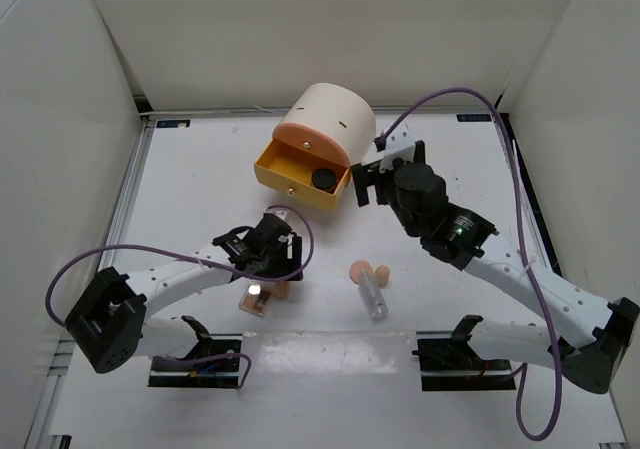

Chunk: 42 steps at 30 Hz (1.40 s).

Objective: Organize the makeup

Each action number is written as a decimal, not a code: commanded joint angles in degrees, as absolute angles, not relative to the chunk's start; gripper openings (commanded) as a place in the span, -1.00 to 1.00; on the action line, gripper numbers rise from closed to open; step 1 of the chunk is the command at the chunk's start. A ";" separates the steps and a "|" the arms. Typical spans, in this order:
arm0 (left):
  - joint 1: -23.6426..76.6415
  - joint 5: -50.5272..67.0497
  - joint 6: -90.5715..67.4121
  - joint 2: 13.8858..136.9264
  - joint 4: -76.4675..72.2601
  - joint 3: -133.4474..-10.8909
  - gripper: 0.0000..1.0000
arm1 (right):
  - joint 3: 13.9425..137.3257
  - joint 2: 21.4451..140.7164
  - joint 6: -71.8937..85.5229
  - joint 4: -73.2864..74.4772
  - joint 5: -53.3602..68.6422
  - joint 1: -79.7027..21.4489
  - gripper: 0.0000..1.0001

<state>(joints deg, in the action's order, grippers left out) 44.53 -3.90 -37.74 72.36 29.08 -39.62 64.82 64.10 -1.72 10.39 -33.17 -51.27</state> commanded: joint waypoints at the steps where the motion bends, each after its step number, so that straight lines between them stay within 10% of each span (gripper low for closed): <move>1: 46.05 -4.57 -38.93 73.12 29.88 -37.80 0.72 | 61.35 60.13 3.16 16.33 -42.18 -49.58 0.98; 13: 48.52 -13.35 -41.74 77.70 33.74 -44.64 -0.81 | 57.48 55.20 9.49 22.14 -43.24 -47.46 0.98; 26: 46.33 -30.84 -38.77 61.52 23.52 -58.88 -0.73 | 56.51 55.37 10.89 21.45 -47.29 -47.11 0.98; 42: 37.97 -30.41 -42.27 87.89 15.12 -78.40 -0.49 | 56.69 51.51 16.70 29.00 -49.57 -45.35 0.98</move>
